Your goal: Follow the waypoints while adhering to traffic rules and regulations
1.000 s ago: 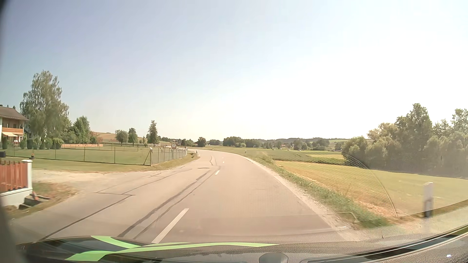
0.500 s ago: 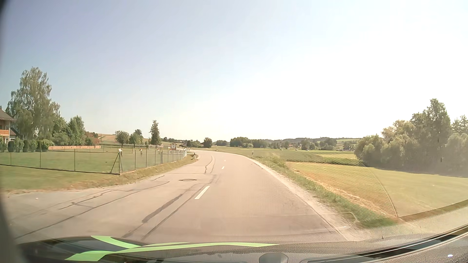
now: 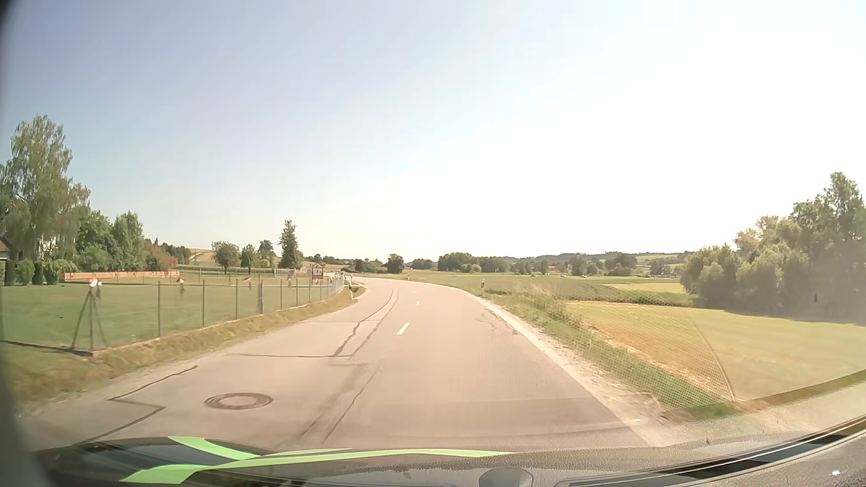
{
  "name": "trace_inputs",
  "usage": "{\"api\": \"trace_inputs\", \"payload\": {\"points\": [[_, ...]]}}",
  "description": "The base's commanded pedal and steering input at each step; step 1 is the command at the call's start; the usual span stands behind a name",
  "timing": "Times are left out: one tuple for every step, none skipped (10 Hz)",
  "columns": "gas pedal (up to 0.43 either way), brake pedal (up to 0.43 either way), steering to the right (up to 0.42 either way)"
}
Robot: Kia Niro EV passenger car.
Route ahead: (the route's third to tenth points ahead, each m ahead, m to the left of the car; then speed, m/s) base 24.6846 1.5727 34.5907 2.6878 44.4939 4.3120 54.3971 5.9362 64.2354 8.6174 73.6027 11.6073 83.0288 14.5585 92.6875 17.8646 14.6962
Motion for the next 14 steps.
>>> {"api": "trace_inputs", "payload": {"points": [[0.209, 0.000, -0.014], [0.220, 0.000, -0.009], [0.220, 0.000, -0.006], [0.220, 0.000, -0.006], [0.209, 0.000, -0.006], [0.189, 0.000, -0.006], [0.169, 0.000, -0.006], [0.157, 0.000, -0.007], [0.157, 0.000, -0.008], [0.157, 0.000, -0.009], [0.169, 0.000, -0.009], [0.169, 0.000, -0.011], [0.169, 0.000, -0.014], [0.169, 0.000, -0.018]]}}
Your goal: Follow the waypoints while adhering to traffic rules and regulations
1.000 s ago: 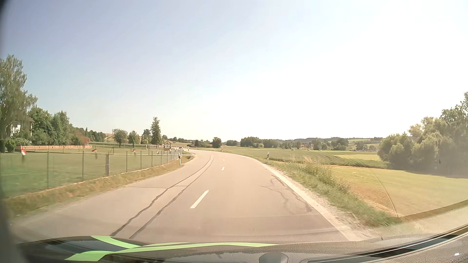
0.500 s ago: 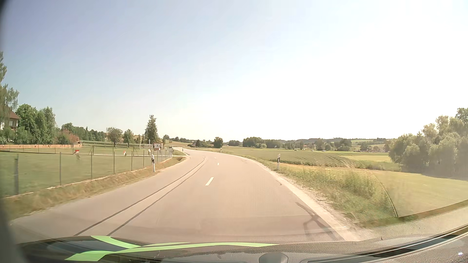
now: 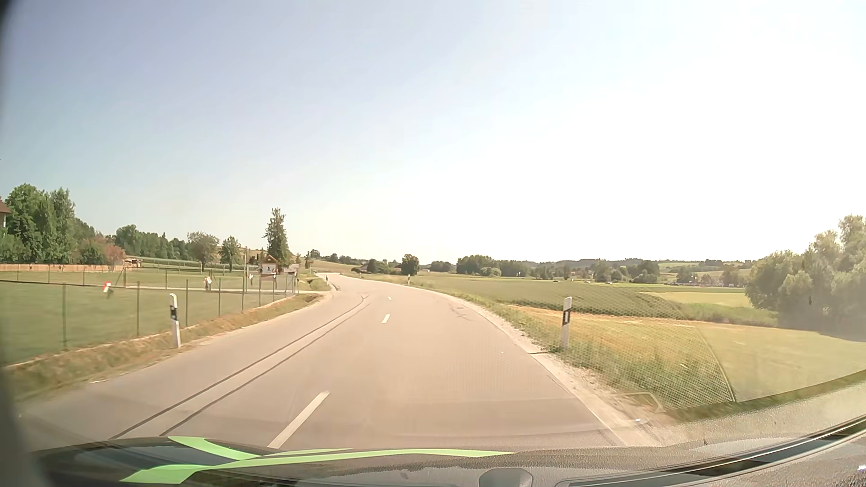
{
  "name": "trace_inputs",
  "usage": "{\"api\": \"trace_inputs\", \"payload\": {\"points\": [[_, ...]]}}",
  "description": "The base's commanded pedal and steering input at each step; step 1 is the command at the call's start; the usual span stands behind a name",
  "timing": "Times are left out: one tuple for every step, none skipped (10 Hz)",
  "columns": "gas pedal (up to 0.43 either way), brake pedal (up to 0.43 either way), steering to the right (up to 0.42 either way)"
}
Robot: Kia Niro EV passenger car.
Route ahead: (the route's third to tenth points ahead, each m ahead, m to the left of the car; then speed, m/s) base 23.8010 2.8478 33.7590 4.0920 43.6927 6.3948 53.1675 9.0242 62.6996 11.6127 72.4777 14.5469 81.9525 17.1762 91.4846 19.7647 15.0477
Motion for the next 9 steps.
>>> {"api": "trace_inputs", "payload": {"points": [[0.169, 0.000, -0.021], [0.169, 0.000, -0.022], [0.169, 0.000, -0.023], [0.177, 0.000, -0.023], [0.189, 0.000, -0.023], [0.189, 0.000, -0.025], [0.189, 0.000, -0.029], [0.189, 0.000, -0.034], [0.189, 0.000, -0.039]]}}
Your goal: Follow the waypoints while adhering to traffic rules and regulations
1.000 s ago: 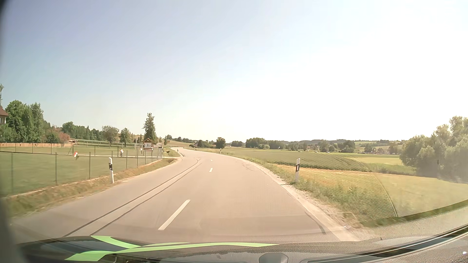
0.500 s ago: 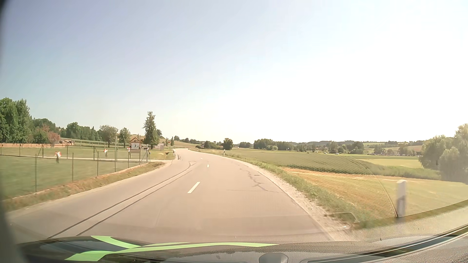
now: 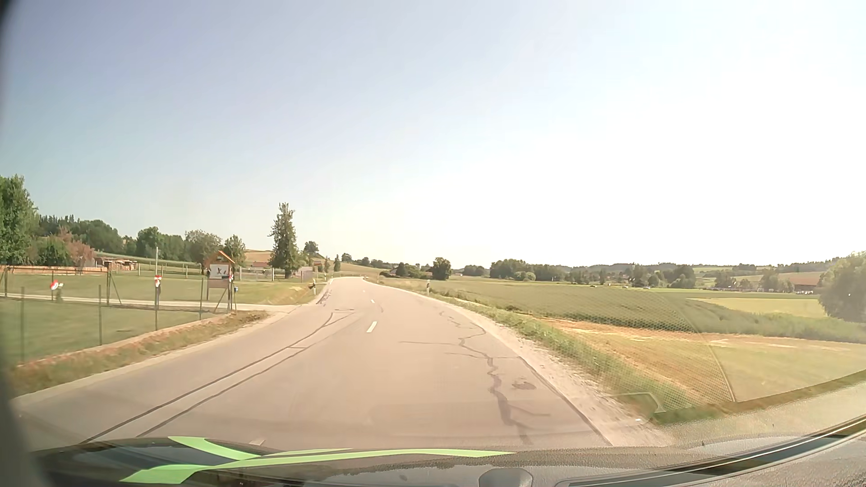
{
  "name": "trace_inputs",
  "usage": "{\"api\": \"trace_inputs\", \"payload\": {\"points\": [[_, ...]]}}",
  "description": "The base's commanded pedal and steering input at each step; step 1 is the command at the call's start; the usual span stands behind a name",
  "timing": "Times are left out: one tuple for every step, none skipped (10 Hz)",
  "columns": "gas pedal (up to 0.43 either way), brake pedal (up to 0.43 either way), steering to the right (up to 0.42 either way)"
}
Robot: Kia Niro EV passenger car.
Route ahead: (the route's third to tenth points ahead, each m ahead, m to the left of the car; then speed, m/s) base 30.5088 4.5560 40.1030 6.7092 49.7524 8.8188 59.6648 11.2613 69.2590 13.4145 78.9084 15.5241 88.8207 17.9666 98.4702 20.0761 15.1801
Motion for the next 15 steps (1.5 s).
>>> {"api": "trace_inputs", "payload": {"points": [[0.189, 0.000, -0.041], [0.197, 0.000, -0.042], [0.197, 0.000, -0.043], [0.197, 0.000, -0.043], [0.209, 0.000, -0.044], [0.209, 0.000, -0.045], [0.209, 0.000, -0.045], [0.197, 0.000, -0.045], [0.197, 0.000, -0.043], [0.197, 0.000, -0.037], [0.197, 0.000, -0.032], [0.197, 0.000, -0.028], [0.209, 0.000, -0.026], [0.220, 0.000, -0.025], [0.228, 0.000, -0.024]]}}
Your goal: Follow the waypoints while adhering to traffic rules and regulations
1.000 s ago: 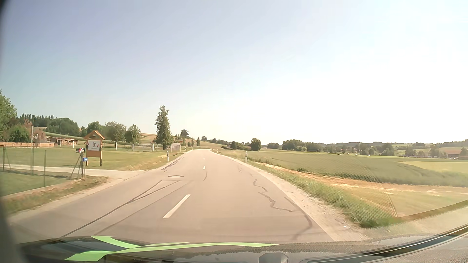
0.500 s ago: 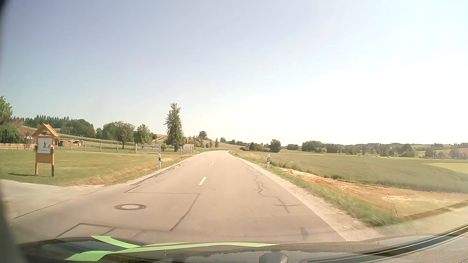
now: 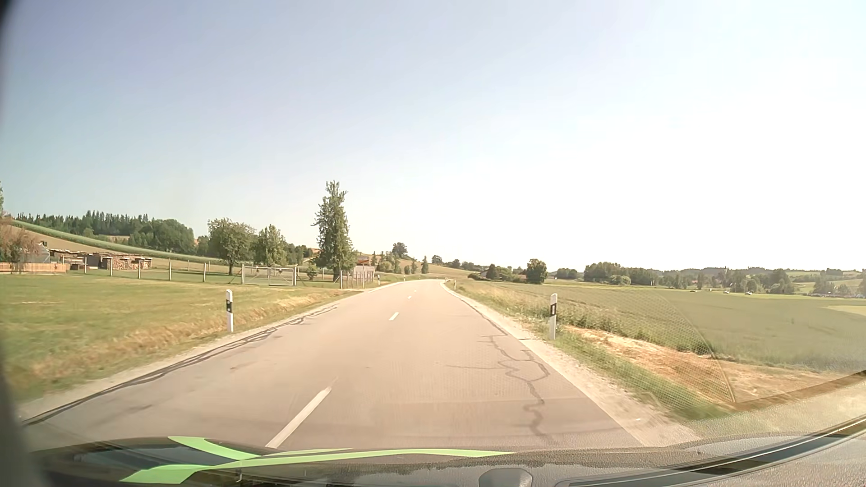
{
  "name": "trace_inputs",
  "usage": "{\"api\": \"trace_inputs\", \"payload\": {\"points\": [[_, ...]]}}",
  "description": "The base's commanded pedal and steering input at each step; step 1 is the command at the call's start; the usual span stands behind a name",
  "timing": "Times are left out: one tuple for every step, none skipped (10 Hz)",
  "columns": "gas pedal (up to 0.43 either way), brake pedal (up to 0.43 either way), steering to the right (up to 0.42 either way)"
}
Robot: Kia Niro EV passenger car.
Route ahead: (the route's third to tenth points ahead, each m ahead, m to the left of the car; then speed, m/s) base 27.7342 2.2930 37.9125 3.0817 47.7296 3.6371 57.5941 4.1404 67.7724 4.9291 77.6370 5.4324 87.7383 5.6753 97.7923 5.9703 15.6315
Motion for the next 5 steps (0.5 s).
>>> {"api": "trace_inputs", "payload": {"points": [[0.228, 0.000, -0.024], [0.228, 0.000, -0.024], [0.240, 0.000, -0.024], [0.240, 0.000, -0.024], [0.240, 0.000, -0.024]]}}
